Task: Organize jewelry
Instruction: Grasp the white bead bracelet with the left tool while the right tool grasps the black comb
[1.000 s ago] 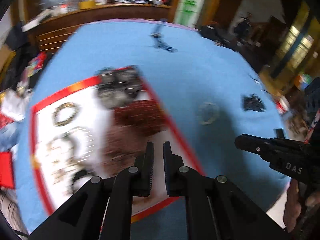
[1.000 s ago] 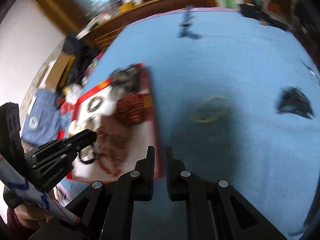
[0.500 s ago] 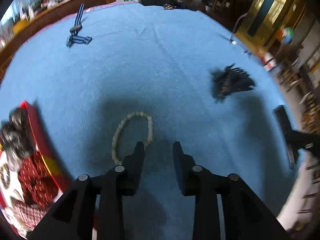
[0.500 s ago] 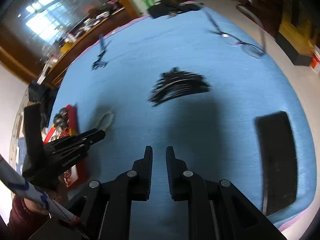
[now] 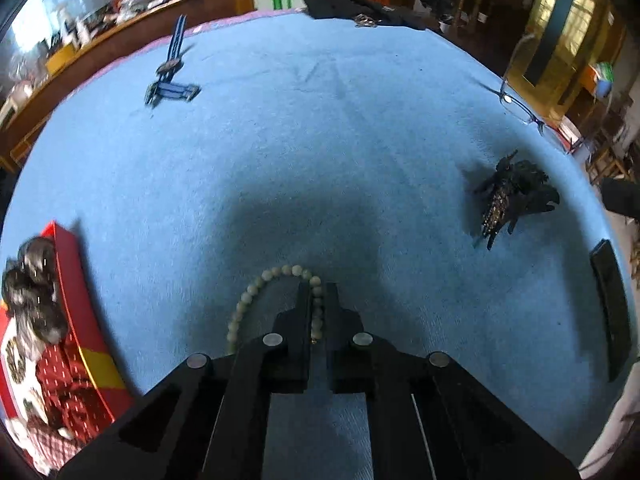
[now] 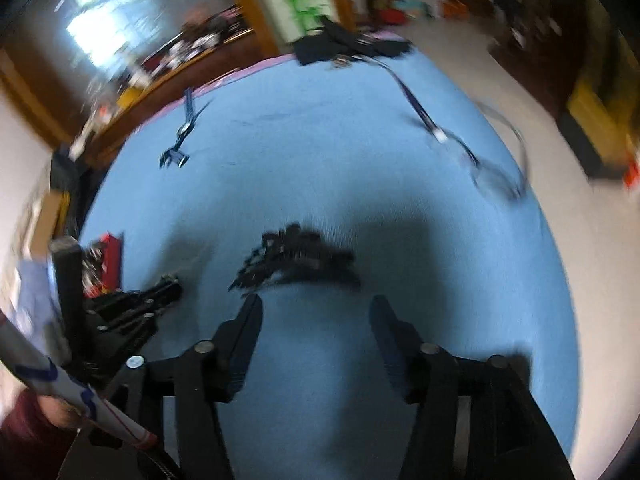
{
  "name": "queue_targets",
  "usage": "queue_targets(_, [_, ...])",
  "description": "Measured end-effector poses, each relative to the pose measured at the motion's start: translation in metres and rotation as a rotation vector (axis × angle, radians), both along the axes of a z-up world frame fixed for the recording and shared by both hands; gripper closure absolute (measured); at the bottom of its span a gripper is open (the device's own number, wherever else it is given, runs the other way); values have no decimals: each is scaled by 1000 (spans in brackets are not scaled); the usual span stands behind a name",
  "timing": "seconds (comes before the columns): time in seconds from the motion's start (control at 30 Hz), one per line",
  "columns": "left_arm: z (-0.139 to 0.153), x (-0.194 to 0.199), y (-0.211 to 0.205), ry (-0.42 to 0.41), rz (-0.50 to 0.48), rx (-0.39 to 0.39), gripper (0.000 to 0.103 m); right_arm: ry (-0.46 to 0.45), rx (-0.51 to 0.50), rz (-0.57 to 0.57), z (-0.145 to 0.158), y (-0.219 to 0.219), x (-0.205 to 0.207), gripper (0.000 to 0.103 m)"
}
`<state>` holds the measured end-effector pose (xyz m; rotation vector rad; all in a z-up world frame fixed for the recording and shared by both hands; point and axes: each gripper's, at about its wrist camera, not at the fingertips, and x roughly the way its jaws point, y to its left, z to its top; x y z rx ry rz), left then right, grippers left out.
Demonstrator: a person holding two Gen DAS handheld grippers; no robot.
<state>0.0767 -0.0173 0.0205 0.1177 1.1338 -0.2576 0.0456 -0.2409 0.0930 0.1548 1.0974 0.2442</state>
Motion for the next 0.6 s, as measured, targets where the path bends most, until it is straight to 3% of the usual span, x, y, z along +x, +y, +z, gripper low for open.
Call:
queue_targets(0.07, [4,-7,5,6,20,-31,99,1,-27,74,-5,3,15,34])
queue_targets(0.23, [17,-15,16,4,67,-87,98,68,-23,218,-34,11,51,34])
queue_targets(0.33, [27,-19,19,-9,76,-105,98,125,53,238,-50,11,62,33])
queue_targets(0.5, [39,-23,25,-25,96,-118,98,193,154,290,-51,28,41,33])
queue_targets(0.6, [45,-26,28,-36,104,-126,98,168,129,356,-47,47,17,33])
